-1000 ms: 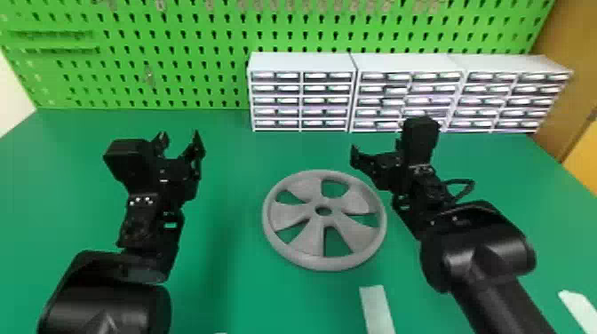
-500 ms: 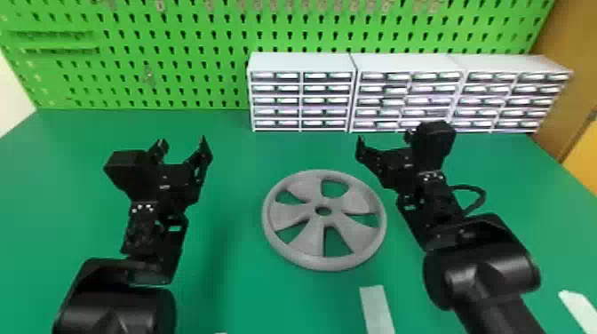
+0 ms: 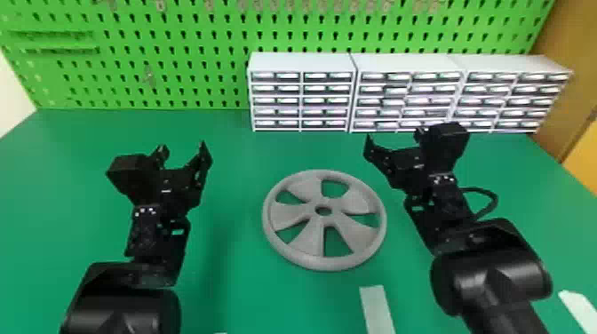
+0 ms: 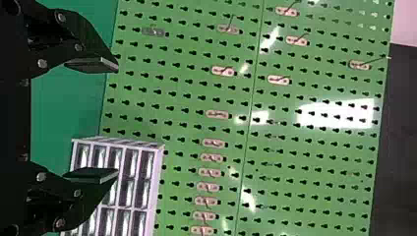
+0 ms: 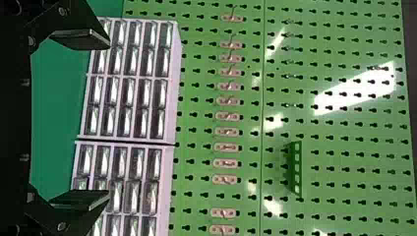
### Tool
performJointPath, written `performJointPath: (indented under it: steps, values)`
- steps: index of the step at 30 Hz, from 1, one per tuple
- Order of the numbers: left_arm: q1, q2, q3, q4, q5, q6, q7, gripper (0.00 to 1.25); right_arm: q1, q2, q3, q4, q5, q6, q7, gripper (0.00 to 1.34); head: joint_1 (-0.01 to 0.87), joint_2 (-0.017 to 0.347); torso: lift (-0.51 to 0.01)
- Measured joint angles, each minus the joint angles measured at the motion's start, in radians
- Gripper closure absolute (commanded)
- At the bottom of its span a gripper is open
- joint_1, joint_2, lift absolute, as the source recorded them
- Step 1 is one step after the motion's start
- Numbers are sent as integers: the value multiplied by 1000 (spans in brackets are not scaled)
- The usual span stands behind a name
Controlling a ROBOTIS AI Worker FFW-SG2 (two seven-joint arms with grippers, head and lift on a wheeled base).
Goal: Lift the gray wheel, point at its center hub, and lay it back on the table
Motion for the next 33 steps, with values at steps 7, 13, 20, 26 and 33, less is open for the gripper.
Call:
performJointPath:
  steps: [7,13,20,26,33]
  values:
    - [-4,-1,-4,6,0,0,0,493,4,-1,-5,-1,-5,-2,0,217,692,48,-96]
    - [-7,-1,-7,10,5,1,-1,493,4,-2,-6,-1,-5,-2,0,217,692,48,-96]
    - [-9,-1,-11,14,11,2,0,496,5,-3,-10,-1,-7,-2,0,217,692,48,-96]
    - [-12,-2,-16,19,12,2,0,498,10,-5,-16,-1,-10,-9,0,217,692,48,-96]
    - [-66,-3,-21,40,-9,-1,-47,501,-22,-15,-30,-1,-27,-42,-2,217,692,48,-96]
